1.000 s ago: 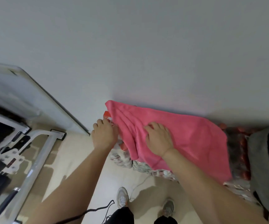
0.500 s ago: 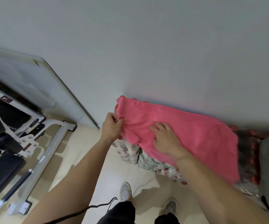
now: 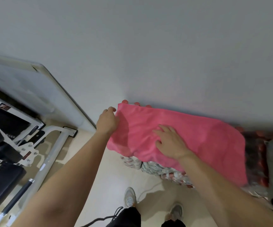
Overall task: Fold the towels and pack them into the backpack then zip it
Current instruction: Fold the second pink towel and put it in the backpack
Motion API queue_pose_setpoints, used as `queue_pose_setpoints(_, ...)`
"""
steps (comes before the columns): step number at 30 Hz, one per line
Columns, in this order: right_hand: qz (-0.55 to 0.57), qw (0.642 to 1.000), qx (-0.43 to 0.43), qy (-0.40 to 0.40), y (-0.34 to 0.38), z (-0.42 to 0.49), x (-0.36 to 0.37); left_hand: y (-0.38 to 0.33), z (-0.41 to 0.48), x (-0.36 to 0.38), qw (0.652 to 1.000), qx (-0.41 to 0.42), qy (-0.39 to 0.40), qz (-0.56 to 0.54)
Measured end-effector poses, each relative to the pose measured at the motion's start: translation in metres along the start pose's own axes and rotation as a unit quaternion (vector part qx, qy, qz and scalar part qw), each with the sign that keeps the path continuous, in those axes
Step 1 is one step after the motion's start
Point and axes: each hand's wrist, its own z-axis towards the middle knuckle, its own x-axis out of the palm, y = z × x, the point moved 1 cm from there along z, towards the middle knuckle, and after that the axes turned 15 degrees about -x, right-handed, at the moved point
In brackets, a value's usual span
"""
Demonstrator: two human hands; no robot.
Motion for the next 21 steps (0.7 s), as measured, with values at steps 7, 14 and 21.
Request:
queue_pose_setpoints(7, -0.027, 0.979, 0.169, -0.111, -0.063, -0.044, -0.017, -0.047, 0.042, 0.021, 0.989, 0.107, 0.002, 0.103)
queue_pose_setpoints(14, -0.1, 0.938, 0.308, -0.125, -0.156, -0.119, -0.044, -0.069, 0.012, 0.034, 0.972, 0.139, -0.121, 0.147)
queue_pose_setpoints(21, 0.026, 0.931, 0.332, -0.151, -0.194, -0.133, -0.063, -0.129, -0.082, 0.065, 0.97, 0.234, -0.009, 0.065)
